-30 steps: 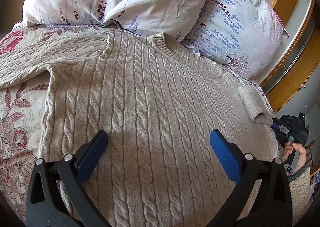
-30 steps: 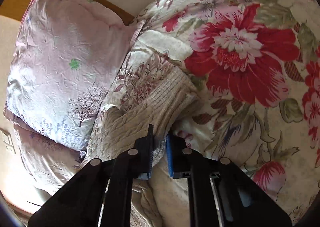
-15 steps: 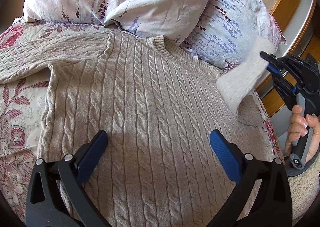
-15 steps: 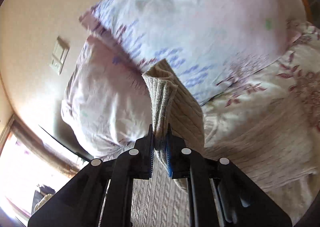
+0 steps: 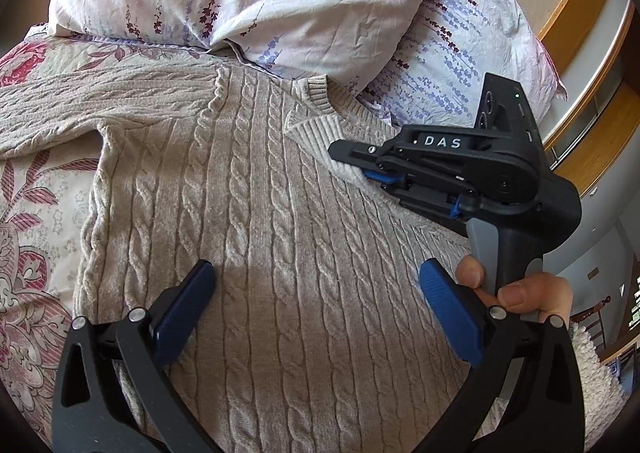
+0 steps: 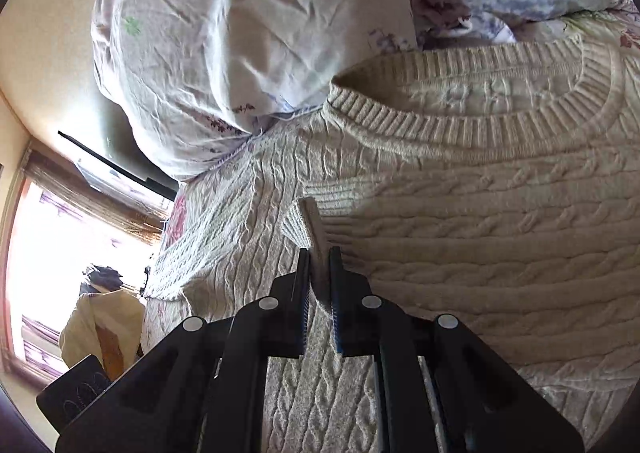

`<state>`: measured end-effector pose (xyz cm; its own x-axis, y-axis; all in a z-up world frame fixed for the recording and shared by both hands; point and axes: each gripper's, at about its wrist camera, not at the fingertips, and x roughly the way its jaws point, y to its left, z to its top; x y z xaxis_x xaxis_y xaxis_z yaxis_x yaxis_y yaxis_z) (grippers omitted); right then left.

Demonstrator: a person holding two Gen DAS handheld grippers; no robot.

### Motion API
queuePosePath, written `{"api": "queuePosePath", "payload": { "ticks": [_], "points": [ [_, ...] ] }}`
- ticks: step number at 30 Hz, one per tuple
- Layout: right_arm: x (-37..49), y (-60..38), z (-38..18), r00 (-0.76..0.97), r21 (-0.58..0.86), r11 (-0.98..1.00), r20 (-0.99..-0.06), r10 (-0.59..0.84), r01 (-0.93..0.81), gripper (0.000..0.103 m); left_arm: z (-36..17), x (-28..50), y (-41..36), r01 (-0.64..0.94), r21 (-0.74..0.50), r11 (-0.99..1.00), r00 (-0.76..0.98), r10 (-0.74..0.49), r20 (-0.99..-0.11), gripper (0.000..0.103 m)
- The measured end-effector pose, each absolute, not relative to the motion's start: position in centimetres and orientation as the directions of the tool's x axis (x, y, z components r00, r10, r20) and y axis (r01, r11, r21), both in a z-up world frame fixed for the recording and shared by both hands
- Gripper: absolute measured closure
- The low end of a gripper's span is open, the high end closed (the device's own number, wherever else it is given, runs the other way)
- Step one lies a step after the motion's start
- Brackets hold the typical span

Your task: Fold small clothes

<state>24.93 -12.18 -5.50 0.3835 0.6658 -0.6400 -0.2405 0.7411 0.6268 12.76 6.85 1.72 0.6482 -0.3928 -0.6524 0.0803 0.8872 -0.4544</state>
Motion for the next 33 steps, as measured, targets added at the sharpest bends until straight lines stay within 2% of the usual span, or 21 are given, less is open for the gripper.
{"api": "queuePosePath", "payload": {
  "ticks": [2, 3, 5, 7, 9, 11, 15, 18, 21, 23, 27, 30, 33],
  "points": [
    [24.9, -12.5, -6.1, 0.363, 0.66, 0.719, -0.629, 0.688, -0.219, 0.091, 1.7, 12.7, 7.0, 0.081, -0.462, 0.883, 0.65, -0.398, -0.648, 0.002],
    [25.2, -12.4, -6.0, 0.349, 0.671, 0.71, -0.626, 0.697, -0.215, 0.087, 1.7, 12.7, 7.0, 0.081, -0.465, 0.881, 0.65, -0.4, -0.645, 0.002],
    [25.1, -12.5, -5.8, 0.322, 0.71, 0.672, -0.598, 0.734, -0.213, 0.071, 1.7, 12.7, 7.2, 0.083, -0.477, 0.875, 0.654, -0.41, -0.636, 0.002],
    [24.5, -12.2, -5.3, 0.31, 0.731, 0.643, -0.571, 0.76, -0.229, 0.041, 1.8, 12.5, 7.5, 0.093, -0.51, 0.855, 0.663, -0.436, -0.609, 0.002],
    [24.0, -11.2, -4.8, 0.273, 0.743, 0.622, -0.562, 0.781, -0.247, 0.029, 2.0, 11.9, 8.2, 0.114, -0.55, 0.827, 0.682, -0.468, -0.562, 0.002],
    [23.1, -10.7, -4.3, 0.244, 0.745, 0.613, -0.564, 0.789, -0.263, 0.029, 2.7, 10.8, 9.4, 0.126, -0.564, 0.816, 0.71, -0.472, -0.524, 0.002],
    [21.1, -13.4, -2.2, 0.279, 0.745, 0.6, -0.534, 0.798, -0.291, 0.028, 5.1, 8.6, 14.4, 0.051, -0.504, 0.862, 0.789, -0.344, -0.509, 0.002],
    [19.0, -16.9, -0.3, 0.374, 0.682, 0.65, -0.536, 0.757, -0.337, 0.011, 6.4, 8.2, 19.7, -0.059, -0.506, 0.86, 0.813, -0.253, -0.525, 0.002],
    [17.7, -19.8, -0.1, 0.434, 0.663, 0.661, -0.51, 0.743, -0.352, 0.011, 5.6, 9.2, 24.4, -0.231, -0.53, 0.816, 0.781, -0.17, -0.601, 0.002],
    [17.2, -21.2, -0.8, 0.444, 0.686, 0.636, -0.475, 0.76, -0.353, 0.01, 4.4, 9.9, 26.5, -0.286, -0.558, 0.779, 0.762, -0.167, -0.625, 0.003],
    [17.5, -21.9, -2.8, 0.456, 0.737, 0.575, -0.4, 0.795, -0.355, 0.01, 2.7, 9.9, 29.5, -0.371, -0.654, 0.659, 0.777, -0.165, -0.608, 0.01],
    [17.8, -21.6, -3.5, 0.441, 0.751, 0.562, -0.398, 0.804, -0.347, 0.01, 1.9, 10.2, 31.2, -0.421, -0.703, 0.573, 0.78, -0.167, -0.603, 0.019],
    [17.8, -20.8, -3.4, 0.436, 0.735, 0.567, -0.402, 0.805, -0.371, 0.01, 1.5, 10.7, 32.6, -0.454, -0.746, 0.488, 0.788, -0.17, -0.591, 0.024]
  ]
}}
